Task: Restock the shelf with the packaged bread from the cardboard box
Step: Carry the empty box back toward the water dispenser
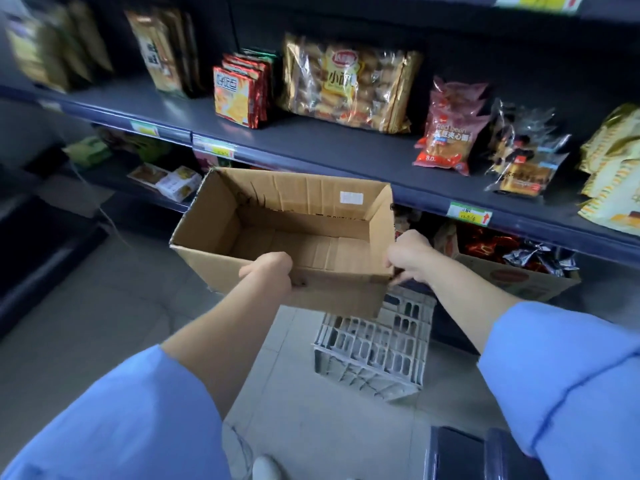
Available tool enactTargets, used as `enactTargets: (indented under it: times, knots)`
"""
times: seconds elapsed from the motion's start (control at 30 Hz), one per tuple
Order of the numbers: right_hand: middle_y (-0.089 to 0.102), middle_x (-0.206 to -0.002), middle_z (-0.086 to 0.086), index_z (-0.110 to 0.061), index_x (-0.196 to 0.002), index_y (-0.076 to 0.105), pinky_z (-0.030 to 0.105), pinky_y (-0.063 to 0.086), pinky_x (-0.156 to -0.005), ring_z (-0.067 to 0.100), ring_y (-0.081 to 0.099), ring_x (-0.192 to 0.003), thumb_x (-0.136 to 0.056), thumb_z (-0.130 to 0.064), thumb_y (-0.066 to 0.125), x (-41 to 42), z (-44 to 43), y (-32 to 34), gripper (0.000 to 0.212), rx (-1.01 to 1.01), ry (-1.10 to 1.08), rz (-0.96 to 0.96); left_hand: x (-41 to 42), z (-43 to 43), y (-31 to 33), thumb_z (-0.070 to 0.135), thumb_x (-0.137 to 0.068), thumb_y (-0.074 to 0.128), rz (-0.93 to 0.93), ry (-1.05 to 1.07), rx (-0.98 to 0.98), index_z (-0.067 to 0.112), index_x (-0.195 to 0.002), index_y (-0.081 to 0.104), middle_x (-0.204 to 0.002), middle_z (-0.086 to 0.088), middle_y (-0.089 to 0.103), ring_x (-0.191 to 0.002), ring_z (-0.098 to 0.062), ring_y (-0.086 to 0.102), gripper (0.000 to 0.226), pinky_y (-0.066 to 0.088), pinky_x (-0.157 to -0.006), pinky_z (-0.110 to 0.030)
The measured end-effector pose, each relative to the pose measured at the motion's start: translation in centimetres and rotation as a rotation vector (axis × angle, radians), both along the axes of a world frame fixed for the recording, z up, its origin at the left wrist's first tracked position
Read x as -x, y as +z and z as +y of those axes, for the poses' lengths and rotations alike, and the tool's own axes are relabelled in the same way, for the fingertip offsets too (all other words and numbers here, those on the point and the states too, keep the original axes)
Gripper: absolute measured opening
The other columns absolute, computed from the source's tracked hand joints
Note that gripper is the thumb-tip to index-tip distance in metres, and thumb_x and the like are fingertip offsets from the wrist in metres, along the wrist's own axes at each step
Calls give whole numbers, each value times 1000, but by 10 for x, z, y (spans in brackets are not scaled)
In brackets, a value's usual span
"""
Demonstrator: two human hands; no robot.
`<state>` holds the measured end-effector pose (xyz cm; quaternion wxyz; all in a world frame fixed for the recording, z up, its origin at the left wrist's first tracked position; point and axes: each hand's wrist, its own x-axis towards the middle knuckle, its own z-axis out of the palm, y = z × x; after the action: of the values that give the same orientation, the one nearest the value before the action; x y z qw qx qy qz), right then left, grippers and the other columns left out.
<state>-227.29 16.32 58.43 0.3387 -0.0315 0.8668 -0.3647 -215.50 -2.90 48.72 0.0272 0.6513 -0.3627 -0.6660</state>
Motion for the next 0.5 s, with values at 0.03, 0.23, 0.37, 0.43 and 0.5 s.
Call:
enactTargets:
  times: [0.03,0.23,0.37,0.43,0.5]
  knots:
    - [53,-99,18,7,-103,55,45,58,-64,32,54,-81,-84,14,49,-6,-16,9,20,19,38,5,-12,-13,12,-3,-64,59,-6,24,31,17,-126,37,-117,-15,42,-103,-43,51,69,54,-68,-64]
    - [51,-78,14,3,-86,52,40,54,-52,35,56,-81,-83,15,52,-62,-118,61,13,57,292,81,-88,-89,76,-12,-74,47,8,211,153,10,-135,34,-134,-17,33,-114,-48,45,66,51,-46,-59]
    - [51,-82,12,-1,-92,47,44,58,-67,35,57,-87,-88,13,49,-104,-187,83,14,103,423,105,-148,-140,107,-11,-77,48,50,375,140,9,-131,40,-133,-20,40,-110,-44,49,58,41,-30,-61]
    - [53,-81,13,0,-84,50,44,60,-62,32,60,-79,-88,11,48,-124,-221,88,12,109,466,127,-177,-164,117,-8,-81,48,57,379,183,5,-127,38,-136,-19,42,-103,-38,54,49,44,-30,-57]
    - [52,-74,16,-1,-73,49,42,57,-52,31,57,-66,-86,13,47,-142,-255,87,19,145,490,119,-208,-188,120,-11,-71,45,94,470,185,7,-127,39,-137,-19,43,-102,-39,54,59,47,-37,-61]
